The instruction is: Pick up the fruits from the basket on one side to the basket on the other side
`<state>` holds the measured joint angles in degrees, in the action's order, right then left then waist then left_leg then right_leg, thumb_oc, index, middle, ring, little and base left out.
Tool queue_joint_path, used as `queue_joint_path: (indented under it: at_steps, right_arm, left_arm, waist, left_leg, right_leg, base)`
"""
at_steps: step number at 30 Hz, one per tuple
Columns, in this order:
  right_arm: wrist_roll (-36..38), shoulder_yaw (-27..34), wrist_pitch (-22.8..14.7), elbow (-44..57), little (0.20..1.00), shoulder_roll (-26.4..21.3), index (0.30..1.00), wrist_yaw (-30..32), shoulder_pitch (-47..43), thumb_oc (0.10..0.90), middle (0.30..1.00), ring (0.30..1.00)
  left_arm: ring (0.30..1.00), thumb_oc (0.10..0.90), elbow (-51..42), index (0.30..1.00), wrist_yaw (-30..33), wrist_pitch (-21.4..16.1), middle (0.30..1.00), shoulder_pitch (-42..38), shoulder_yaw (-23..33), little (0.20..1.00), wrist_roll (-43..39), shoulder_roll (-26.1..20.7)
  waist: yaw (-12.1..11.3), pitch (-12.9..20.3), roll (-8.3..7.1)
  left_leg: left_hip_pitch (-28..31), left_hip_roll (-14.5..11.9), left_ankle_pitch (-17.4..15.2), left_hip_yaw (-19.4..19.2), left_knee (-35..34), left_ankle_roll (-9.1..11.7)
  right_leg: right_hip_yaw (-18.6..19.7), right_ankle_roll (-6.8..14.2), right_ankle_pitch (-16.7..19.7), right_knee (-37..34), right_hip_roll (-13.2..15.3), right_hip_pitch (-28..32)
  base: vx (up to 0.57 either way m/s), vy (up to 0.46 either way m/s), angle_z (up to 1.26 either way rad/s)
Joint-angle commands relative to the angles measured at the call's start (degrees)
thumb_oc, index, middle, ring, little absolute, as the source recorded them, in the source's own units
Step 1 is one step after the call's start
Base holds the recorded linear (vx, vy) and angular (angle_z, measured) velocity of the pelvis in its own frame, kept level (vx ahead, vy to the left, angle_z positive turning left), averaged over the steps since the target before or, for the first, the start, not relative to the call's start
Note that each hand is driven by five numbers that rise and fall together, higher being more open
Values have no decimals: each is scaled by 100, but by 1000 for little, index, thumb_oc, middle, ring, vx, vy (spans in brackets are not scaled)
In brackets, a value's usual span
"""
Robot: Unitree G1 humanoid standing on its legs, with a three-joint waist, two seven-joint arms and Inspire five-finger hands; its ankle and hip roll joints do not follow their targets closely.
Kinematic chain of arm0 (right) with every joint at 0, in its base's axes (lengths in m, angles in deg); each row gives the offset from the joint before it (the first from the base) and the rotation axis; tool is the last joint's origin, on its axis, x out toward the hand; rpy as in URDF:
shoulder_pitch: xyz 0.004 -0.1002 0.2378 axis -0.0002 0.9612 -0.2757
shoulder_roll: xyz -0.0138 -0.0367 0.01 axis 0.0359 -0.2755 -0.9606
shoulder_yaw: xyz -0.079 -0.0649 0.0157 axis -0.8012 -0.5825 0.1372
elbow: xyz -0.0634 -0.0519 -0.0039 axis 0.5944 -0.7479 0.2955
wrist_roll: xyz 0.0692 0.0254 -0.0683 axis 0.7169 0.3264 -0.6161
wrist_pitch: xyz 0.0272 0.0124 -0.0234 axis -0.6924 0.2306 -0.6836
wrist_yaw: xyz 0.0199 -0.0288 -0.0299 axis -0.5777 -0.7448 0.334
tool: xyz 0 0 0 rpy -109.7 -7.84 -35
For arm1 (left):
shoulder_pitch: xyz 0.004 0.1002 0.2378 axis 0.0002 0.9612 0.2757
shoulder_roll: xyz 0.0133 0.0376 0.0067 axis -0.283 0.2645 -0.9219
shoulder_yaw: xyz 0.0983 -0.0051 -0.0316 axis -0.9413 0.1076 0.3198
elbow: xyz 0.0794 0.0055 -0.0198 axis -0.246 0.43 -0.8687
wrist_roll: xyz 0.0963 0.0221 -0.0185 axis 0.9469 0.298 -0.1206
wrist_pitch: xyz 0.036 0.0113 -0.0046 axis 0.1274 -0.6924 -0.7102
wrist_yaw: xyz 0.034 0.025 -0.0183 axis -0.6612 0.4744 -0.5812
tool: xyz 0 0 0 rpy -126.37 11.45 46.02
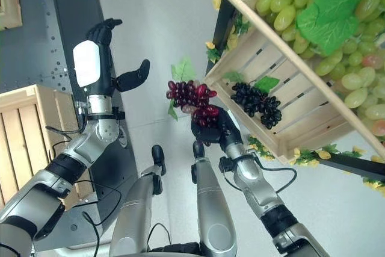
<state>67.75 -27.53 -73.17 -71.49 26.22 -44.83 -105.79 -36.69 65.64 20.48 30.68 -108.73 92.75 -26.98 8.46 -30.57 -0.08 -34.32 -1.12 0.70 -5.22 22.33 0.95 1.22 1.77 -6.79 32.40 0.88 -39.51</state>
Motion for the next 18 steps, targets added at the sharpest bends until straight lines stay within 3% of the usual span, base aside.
queue_joint_path:
  at_steps: [1, 13, 18]
  right_arm:
    - [-79, 452, -1042, 682, 300, 363, 300, 279, -373, 400, 300, 300]
    - [109, 1089, -1257, 235, 300, 359, 300, 1256, -1090, 400, 300, 300]
    - [1003, 1571, -1459, 39, 300, 261, 300, 1642, -1188, 400, 300, 300]
  left_arm:
    - [900, 800, -160, 900, 517, -457, 900, -655, 225, 900, 181, -36]
    - [900, 800, -153, 900, 337, -402, 900, -695, 173, 900, -107, 30]
    - [900, 800, -165, 900, 216, -424, 900, -597, 195, 900, -174, -58]
  waist:
    - [-14, 78, -95]
    - [-116, 78, -72]
    - [-167, 78, -75]
  left_leg:
    - [-171, 328, -634, -161, 557, -83]
    - [-594, 297, -748, -197, 829, -23]
    - [-674, 290, -790, -189, 890, -24]
  right_leg:
    - [-351, -55, -55, -141, -232, 284]
    - [-389, -31, -95, -8, -206, -11]
    - [-426, -20, -118, 76, -213, -95]
  base:
    - [25, -36, 2]
    - [47, -44, -2]
    - [57, -34, 2]
